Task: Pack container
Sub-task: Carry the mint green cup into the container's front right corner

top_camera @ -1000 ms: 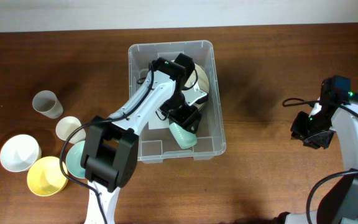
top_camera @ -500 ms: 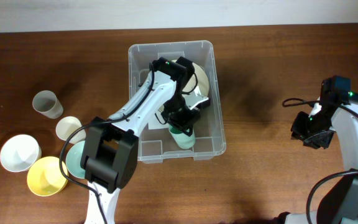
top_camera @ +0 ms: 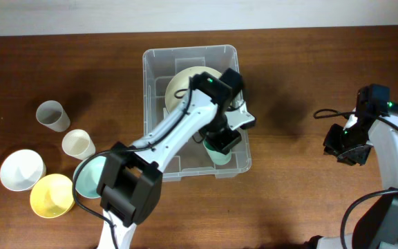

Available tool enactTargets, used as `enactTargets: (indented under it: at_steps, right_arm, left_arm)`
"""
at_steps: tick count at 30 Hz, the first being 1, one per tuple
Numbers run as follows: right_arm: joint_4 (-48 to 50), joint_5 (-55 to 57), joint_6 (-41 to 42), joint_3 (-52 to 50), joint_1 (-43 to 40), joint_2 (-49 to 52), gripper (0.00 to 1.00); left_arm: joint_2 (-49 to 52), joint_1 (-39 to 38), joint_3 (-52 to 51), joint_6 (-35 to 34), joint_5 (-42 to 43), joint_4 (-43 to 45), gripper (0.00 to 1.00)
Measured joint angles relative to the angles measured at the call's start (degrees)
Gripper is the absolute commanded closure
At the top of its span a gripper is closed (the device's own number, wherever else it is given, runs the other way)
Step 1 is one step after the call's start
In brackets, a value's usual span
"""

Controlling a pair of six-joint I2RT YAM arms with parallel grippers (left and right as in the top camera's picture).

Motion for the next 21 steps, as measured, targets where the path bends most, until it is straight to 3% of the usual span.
enactTargets:
  at_steps: [9, 21]
  right_arm:
    - [0.0, 0.02, 0.0, 0.0, 0.0, 0.0, 0.67]
    - [0.0, 0.0, 0.0, 0.0, 0.0, 0.0, 0.66]
  left_arm:
    - [-0.02, -3.28, 0.0, -3.54, -14.75, 6.95, 1.0]
    - [-0.02, -3.91, 0.0, -5.03, -15.87, 7.93, 0.99]
